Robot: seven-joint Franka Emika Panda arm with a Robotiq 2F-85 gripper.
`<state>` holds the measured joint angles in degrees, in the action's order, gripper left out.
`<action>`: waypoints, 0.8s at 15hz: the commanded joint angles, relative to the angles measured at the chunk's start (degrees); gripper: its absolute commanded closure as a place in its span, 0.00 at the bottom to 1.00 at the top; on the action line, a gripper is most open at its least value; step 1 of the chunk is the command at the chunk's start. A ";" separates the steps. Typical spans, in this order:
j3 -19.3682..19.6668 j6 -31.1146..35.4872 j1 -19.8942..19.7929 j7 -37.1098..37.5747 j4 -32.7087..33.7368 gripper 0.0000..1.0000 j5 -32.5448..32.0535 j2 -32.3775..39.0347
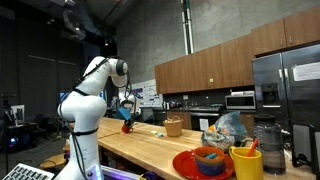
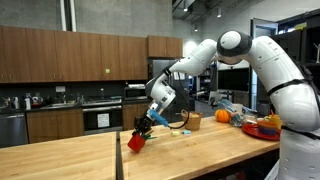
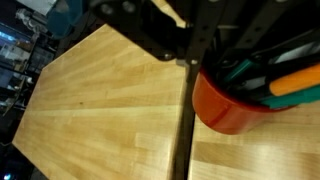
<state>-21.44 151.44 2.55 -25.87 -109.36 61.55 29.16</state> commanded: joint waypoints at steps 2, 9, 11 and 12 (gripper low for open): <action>2.85 3.14 0.14 -3.41 -3.34 0.98 9.29 -0.02; 1.07 1.48 -4.69 -13.18 -5.06 0.98 27.72 -0.76; 1.22 0.00 -5.87 -16.94 -5.84 0.98 32.86 -1.15; 1.32 -1.12 -6.41 -18.66 -6.28 0.98 35.00 -1.41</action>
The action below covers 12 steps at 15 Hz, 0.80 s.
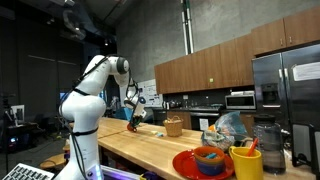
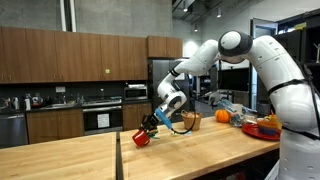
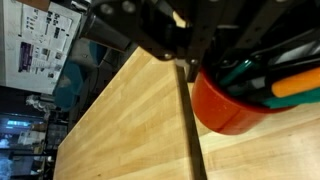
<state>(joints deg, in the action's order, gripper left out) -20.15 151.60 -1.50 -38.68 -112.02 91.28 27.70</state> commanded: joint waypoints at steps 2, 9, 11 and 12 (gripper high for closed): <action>0.27 -3.72 -3.50 -8.80 -4.29 0.98 9.10 -0.26; 14.57 -14.71 4.47 -12.13 -8.35 0.98 16.72 -2.72; 16.10 -16.79 4.85 -12.68 -9.12 0.98 17.54 -3.12; 16.70 -17.39 5.15 -12.89 -9.35 0.98 17.77 -3.26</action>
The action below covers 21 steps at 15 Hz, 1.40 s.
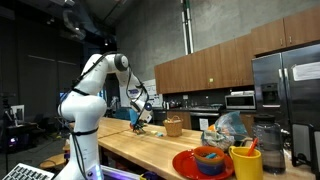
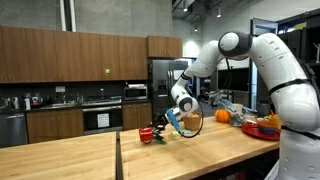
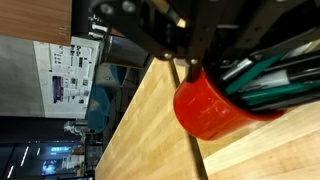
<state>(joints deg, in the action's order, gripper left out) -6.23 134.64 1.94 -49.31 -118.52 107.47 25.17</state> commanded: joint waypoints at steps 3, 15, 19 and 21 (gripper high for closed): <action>3.89 -2.76 2.04 -3.47 -3.44 0.98 3.13 -1.22; 5.22 -7.47 2.45 -10.10 -3.90 0.98 8.36 -2.28; 4.81 -10.26 3.04 -12.38 -3.08 0.98 12.56 -1.64; 4.80 -11.27 3.63 -13.28 -2.87 0.98 14.01 -1.67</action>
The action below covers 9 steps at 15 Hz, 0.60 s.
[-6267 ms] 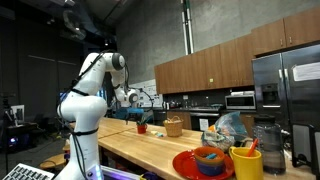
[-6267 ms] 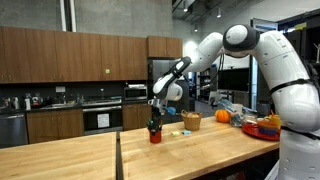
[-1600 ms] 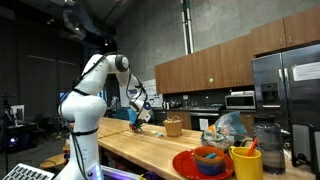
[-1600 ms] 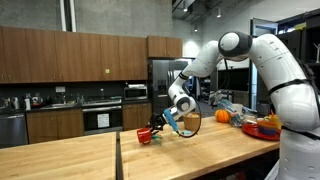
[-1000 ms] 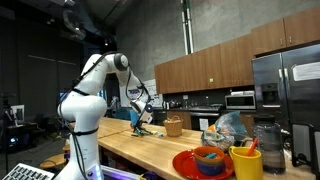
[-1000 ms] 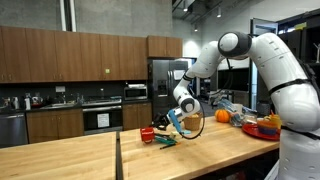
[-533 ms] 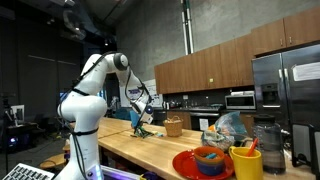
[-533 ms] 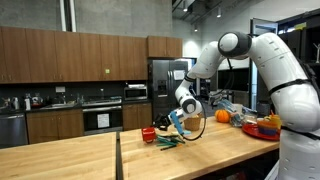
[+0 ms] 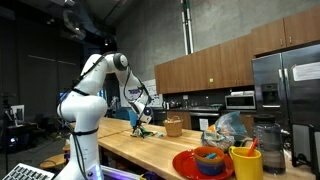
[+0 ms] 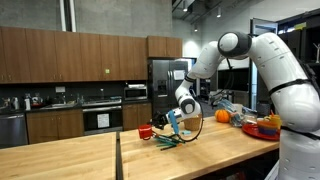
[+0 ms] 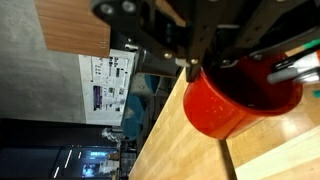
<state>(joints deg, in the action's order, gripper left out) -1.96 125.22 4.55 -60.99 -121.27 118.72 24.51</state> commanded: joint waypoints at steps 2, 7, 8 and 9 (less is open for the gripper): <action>0.49 -3.54 1.26 -2.66 0.15 0.98 4.76 -0.94; 1.06 1.44 3.53 -2.52 1.36 0.98 3.31 -1.90; 1.16 2.77 3.85 -2.61 1.42 0.98 2.82 -2.23; 1.30 5.32 4.40 -2.27 1.61 0.98 1.94 -2.60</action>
<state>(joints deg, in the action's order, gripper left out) -1.87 125.64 7.10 -63.66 -119.26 122.06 24.43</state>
